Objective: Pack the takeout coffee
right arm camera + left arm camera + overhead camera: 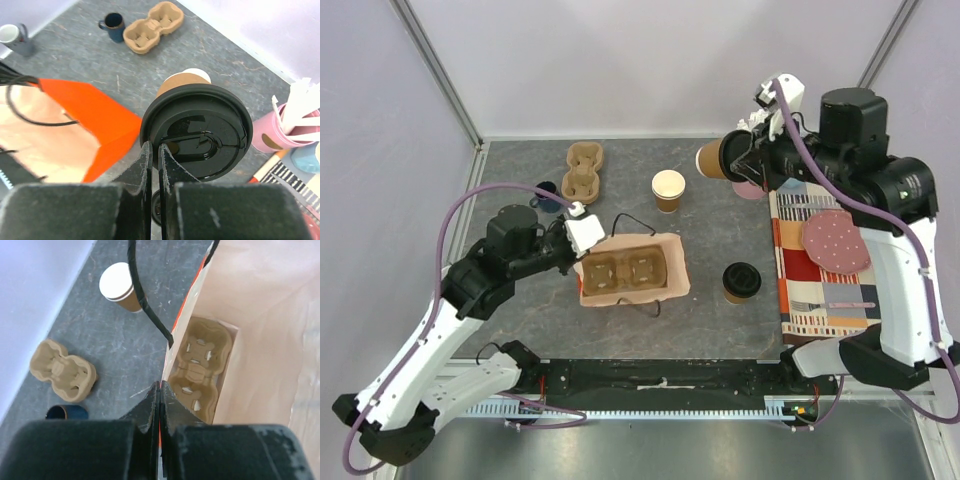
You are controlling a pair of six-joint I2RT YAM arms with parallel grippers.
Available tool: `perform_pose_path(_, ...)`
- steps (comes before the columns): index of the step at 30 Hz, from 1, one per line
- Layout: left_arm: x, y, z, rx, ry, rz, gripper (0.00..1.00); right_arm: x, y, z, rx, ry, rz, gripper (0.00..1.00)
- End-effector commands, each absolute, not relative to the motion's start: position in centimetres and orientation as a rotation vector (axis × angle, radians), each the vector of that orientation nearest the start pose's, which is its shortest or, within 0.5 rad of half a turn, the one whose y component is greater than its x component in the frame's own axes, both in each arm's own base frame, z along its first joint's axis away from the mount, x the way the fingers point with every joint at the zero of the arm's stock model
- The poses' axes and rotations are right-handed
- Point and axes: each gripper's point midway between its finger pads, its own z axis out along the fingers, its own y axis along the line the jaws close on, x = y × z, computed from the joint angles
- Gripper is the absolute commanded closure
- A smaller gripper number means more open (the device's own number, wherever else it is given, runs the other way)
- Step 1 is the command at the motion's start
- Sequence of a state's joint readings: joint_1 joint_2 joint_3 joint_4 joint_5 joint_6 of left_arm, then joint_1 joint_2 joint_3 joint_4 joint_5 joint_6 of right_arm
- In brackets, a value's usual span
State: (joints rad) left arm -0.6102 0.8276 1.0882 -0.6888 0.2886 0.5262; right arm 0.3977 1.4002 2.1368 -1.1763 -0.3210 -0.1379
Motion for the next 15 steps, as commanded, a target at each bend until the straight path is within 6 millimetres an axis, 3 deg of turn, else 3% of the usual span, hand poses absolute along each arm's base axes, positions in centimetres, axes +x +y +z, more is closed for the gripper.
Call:
perform_pose_path(1, 23.3, -19.0, 33.9, 1.114, 1.486, -0.218, 0.98, 24.6, 18.7, 46.2, -0.761, 1.828, 0.672, 1.0)
perform_pose_path(5, 23.1, -20.0, 33.3, 1.087, 1.524, -0.238, 0.98, 22.6, 20.9, 46.5, -0.799, 1.822, 0.852, 1.0)
perform_pose_path(8, 23.4, -20.4, 32.6, 1.062, 1.581, -0.264, 0.98, 20.9, 22.6, 45.4, -0.837, 1.846, 0.955, 1.0)
perform_pose_path(15, 23.7, -22.6, 32.4, 1.063, 1.626, -0.361, 0.98, 18.3, 23.1, 45.1, -0.923, 1.826, 1.044, 1.0)
